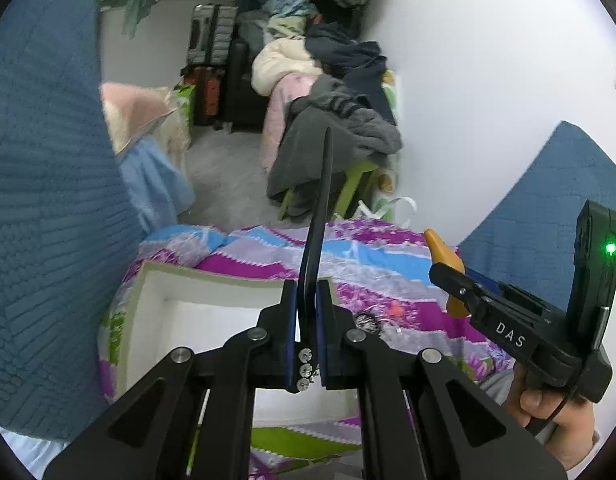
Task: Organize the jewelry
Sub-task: 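Lower the hairpin and pendant into the green box and open both grippers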
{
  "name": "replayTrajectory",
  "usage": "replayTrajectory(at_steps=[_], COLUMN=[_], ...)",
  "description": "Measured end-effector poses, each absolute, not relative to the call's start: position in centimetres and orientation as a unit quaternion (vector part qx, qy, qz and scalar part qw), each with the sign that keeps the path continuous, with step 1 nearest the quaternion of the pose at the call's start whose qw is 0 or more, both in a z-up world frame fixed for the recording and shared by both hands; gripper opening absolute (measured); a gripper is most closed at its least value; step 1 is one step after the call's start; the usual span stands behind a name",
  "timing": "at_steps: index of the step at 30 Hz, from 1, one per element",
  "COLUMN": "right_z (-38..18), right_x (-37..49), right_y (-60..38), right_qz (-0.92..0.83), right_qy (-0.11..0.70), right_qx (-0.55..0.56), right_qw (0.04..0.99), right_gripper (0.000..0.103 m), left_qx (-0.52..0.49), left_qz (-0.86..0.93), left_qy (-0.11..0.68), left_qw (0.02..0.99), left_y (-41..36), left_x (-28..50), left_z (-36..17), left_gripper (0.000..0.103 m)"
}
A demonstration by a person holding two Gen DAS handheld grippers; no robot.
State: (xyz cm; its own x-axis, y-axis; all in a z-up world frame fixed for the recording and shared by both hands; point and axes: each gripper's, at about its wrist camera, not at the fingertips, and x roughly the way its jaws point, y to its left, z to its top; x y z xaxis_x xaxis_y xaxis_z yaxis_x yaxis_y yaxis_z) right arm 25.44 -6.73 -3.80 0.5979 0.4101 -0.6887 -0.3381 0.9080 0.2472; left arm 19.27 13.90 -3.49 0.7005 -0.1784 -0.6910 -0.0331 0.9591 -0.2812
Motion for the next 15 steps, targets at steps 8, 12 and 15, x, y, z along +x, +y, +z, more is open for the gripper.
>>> replayTrajectory(at_steps=[8,12,15], right_z=[-8.4,-10.5,-11.8], right_x=[24.7,24.6,24.7], right_y=[-0.8,1.0,1.9], right_qz=[0.247,0.250,0.251], right_qy=[0.447,0.462,0.475], right_qx=[0.004,-0.010,-0.016], right_qw=[0.860,0.851,0.843], right_gripper=[0.028,0.028,0.028], left_qx=[-0.157,-0.162,-0.166], left_qz=[-0.019,-0.008,-0.006], left_qy=[0.425,0.444,0.454], left_qw=[0.891,0.881,0.875], left_y=[17.4,18.7,19.3], left_x=[19.3,19.2,19.1], left_z=[-9.1,-11.4,-12.9], left_gripper=[0.009,0.009,0.009])
